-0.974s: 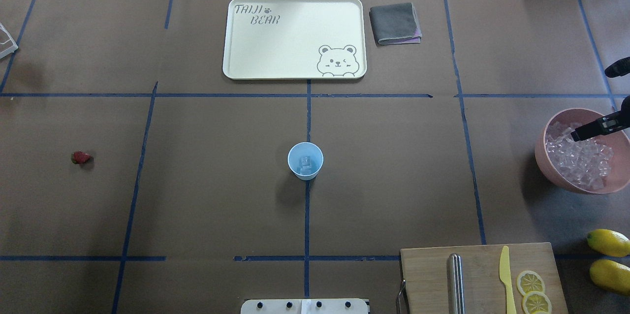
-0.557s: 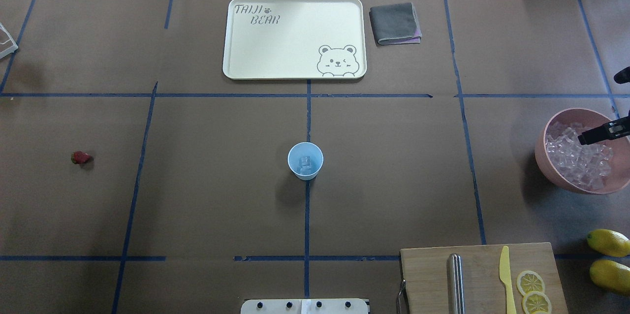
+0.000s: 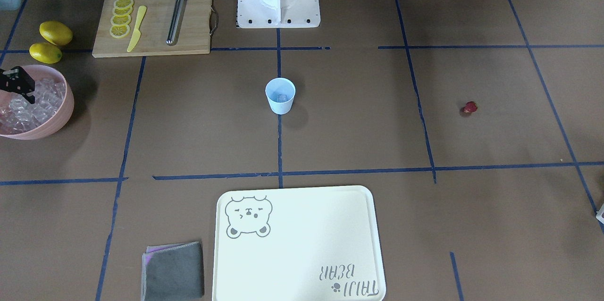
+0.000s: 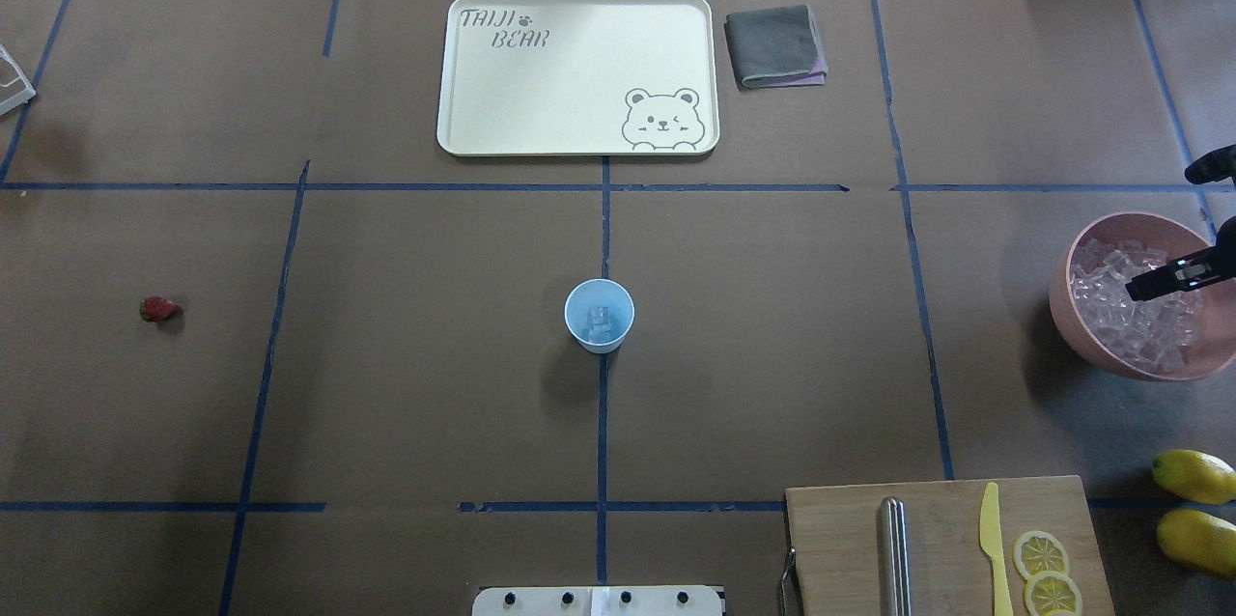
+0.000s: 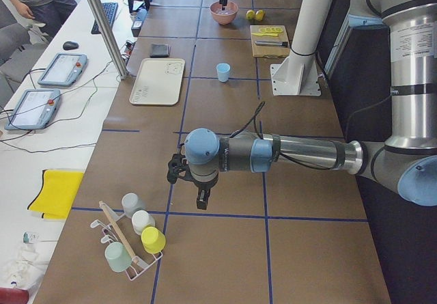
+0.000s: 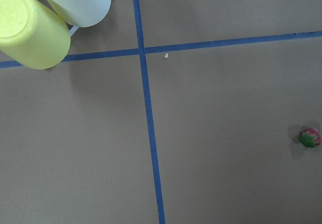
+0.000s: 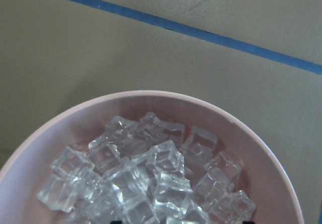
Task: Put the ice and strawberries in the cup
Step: 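Lower the right gripper into the bowl and grasp a third ice cube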
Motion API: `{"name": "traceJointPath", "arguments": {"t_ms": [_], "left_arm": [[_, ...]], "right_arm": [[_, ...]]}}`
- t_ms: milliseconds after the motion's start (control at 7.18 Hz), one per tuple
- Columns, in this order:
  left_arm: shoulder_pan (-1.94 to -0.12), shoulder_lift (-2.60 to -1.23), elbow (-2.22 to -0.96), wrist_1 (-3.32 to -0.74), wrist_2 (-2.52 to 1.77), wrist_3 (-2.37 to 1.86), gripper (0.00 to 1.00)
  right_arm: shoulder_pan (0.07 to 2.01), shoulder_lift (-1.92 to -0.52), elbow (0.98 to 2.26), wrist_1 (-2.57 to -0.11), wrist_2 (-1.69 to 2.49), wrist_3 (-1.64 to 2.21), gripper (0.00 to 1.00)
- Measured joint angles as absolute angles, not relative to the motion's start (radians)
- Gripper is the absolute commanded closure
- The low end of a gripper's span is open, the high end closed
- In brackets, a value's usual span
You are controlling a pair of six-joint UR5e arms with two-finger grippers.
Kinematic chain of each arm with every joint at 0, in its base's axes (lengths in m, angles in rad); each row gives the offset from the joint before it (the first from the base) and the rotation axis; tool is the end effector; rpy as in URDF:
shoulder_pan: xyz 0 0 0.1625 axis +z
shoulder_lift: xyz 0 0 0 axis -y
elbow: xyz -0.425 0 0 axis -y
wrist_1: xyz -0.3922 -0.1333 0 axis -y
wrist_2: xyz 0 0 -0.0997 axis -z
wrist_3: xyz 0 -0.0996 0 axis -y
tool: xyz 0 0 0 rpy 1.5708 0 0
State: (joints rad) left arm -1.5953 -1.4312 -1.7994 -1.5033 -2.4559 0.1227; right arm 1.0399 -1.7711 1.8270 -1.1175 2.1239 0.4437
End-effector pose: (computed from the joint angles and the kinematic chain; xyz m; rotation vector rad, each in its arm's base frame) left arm -0.0668 -0.4310 0.6094 0.0852 0.8816 0.1012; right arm -0.1506 -0.4165 0.5825 0.1852 -0.7112 -0.2240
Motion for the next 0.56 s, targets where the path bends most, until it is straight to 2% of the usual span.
{"name": "traceJointPath", "arguments": {"t_ms": [139,557], "left_arm": [[-1.595,-1.431,-1.799,-1.503,-2.456,0.123,0.00],[-1.595,-1.431,-1.799,-1.503,-2.456,0.123,0.00]], "right_arm": [[1.035,-1.774,1.828,-1.117,2.124,0.443,0.23],[1.032,-1.789,1.828,-1.119,2.118,0.440,0.47]]}}
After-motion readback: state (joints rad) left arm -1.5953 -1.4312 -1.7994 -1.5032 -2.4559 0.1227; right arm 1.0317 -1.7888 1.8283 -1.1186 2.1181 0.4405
